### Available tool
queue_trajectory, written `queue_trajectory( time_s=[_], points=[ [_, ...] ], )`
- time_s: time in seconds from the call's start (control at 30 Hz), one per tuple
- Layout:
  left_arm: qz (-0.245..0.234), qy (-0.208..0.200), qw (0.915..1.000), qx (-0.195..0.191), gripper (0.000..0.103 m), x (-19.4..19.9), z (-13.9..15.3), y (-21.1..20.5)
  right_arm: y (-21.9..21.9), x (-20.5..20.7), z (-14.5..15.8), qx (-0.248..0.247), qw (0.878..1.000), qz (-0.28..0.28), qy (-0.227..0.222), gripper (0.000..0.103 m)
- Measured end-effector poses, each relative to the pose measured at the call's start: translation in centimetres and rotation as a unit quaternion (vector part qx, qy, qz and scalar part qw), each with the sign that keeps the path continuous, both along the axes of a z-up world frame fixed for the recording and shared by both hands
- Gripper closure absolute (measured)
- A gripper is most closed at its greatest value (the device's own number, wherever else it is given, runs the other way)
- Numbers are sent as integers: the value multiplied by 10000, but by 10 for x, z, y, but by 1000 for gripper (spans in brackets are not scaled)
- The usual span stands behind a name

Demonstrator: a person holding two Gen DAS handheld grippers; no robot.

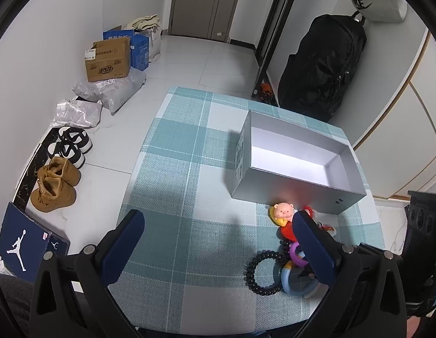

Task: Organize jewelry
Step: 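Lower the right tool onto the purple and light-blue rings and close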

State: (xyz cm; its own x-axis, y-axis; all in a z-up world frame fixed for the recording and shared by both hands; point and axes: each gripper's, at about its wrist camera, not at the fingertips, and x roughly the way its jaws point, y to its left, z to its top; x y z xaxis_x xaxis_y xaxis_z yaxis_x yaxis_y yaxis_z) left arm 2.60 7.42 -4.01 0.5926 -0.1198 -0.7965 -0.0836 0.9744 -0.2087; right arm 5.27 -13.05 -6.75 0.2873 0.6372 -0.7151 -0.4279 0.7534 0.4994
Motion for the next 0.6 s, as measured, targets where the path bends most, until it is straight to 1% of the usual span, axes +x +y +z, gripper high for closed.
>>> queue_trajectory(
  time_s=[0.13,0.33,0.43,0.53,0.6],
  points=[
    [-116,13,9999,35,1,-4,-1,-4,-5,0,4,215,9998,-45,19,52],
    [-584,94,9982,23,1,-14,-2,-20,-25,0,18,678,9974,-245,-54,52],
    [-891,182,9958,142,2,-19,-6,-36,-37,-1,23,853,9955,-397,-115,52],
    [-1233,301,9914,315,3,-24,-11,-56,-51,0,25,976,9934,-597,-104,52],
    [-1370,362,9891,407,3,-25,-14,-63,-58,1,26,1021,9923,-699,-94,52]
  ],
)
